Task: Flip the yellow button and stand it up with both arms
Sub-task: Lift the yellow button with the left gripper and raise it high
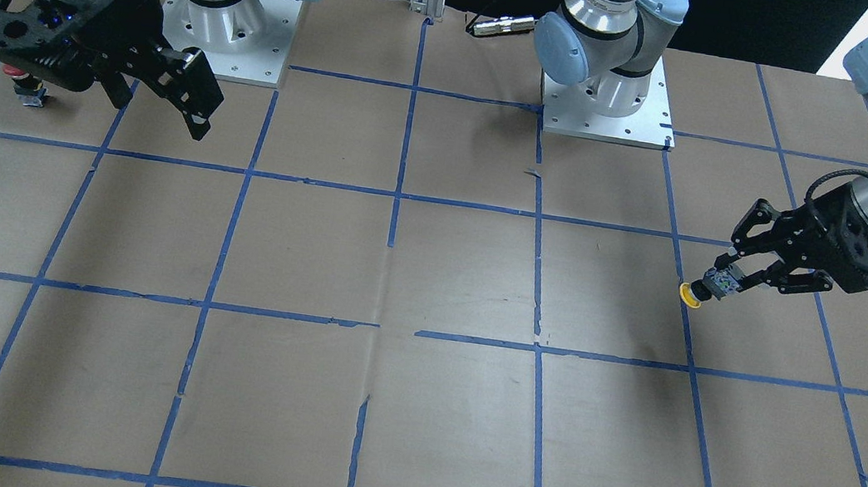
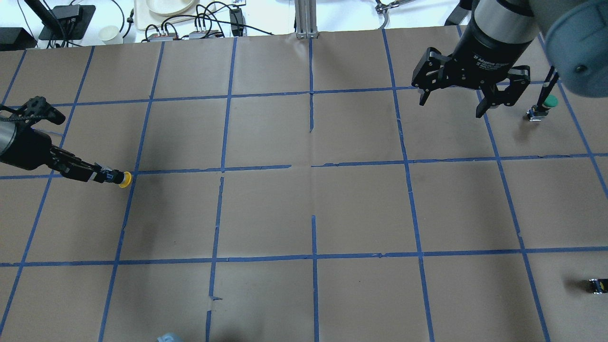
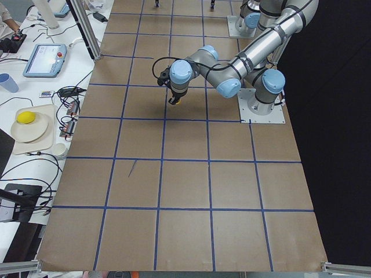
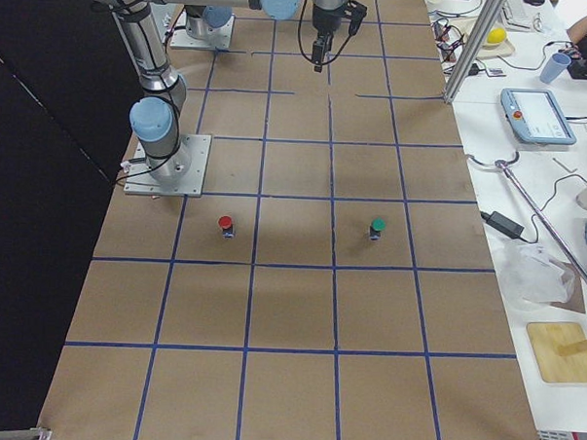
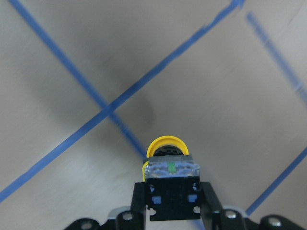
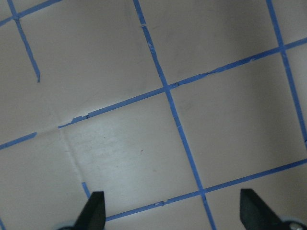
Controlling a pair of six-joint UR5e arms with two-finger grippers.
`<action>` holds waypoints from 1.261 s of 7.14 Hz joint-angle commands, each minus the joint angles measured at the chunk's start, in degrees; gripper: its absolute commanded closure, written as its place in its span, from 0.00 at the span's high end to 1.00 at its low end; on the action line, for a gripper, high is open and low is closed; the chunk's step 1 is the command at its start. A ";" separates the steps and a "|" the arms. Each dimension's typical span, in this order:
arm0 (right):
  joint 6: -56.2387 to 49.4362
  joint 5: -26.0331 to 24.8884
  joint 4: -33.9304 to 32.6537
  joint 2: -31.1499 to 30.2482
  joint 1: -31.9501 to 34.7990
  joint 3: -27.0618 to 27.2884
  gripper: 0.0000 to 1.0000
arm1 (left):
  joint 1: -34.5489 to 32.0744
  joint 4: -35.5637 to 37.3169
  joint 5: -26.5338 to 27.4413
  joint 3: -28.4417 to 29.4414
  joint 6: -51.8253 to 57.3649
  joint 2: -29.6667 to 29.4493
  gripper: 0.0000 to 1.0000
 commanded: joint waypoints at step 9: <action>37.96 51.89 6.33 5.61 -2.31 0.42 1.00 | -25.12 -18.04 -56.90 3.95 -46.38 8.36 0.25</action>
